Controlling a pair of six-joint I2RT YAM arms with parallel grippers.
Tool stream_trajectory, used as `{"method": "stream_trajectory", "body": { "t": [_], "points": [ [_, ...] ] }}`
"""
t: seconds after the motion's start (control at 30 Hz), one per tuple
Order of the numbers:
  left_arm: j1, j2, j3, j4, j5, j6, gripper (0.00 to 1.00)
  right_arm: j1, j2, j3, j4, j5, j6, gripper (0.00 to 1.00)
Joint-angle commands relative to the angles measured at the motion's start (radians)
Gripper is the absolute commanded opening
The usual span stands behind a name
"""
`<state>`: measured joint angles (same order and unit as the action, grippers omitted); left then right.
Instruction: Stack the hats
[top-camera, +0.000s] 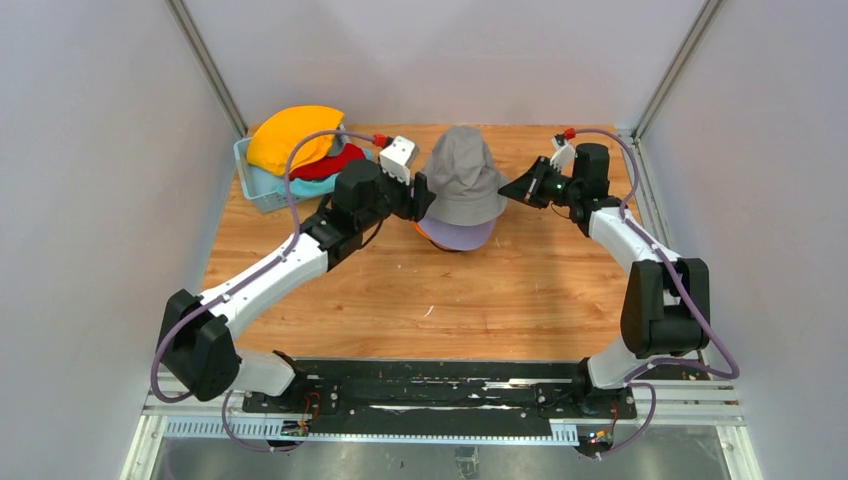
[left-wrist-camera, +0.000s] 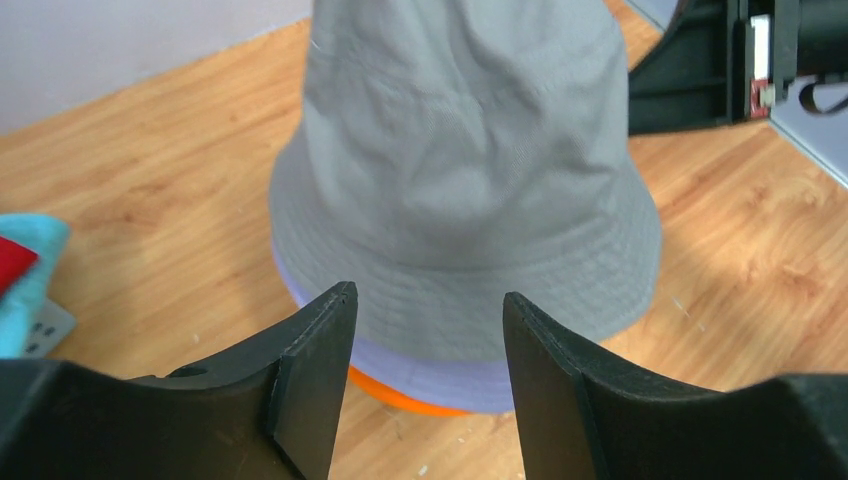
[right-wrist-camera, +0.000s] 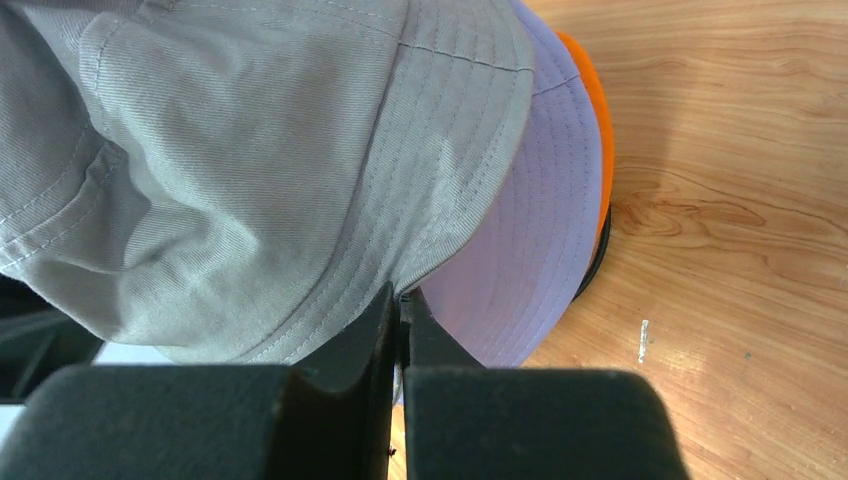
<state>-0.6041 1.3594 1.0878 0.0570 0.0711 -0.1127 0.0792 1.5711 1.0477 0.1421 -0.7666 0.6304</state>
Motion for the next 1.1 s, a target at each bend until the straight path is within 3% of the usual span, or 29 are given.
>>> {"method": "stream_trajectory", "body": {
  "t": [0.0,0.3,0.47,0.57,0.73,0.83,1.07],
  "points": [
    [-0.073,-0.043,-0.061,0.049,-0.073,-0.015,0.6,0.016,-0.018,0.001,-0.032,-0.025,-0.025,0.01],
    [-0.131,-0.101,-0.155,0.097,-0.162,-0.01,0.62,0.021,-0.019,-0.016,-0.036,-0.006,-0.04,0.0],
    [-0.131,-0.077,-0.141,0.097,-0.205,-0.006,0.62,0.029,0.078,0.011,-0.129,0.003,-0.083,0.0],
    [-0.131,-0.069,-0.132,0.098,-0.294,-0.039,0.62,0.04,0.089,0.02,-0.134,0.027,-0.099,0.01],
    [-0.13,-0.06,-0.1,0.078,-0.511,-0.105,0.72,0.045,0.099,0.027,-0.139,0.037,-0.115,0.01],
    [-0.125,-0.039,-0.049,0.058,-0.563,-0.131,0.77,0.048,0.092,0.031,-0.135,0.038,-0.122,0.0],
    [0.041,0.019,0.0,0.042,-0.288,-0.372,0.79,0.05,0.078,0.037,-0.129,0.026,-0.126,0.01]
  ]
}}
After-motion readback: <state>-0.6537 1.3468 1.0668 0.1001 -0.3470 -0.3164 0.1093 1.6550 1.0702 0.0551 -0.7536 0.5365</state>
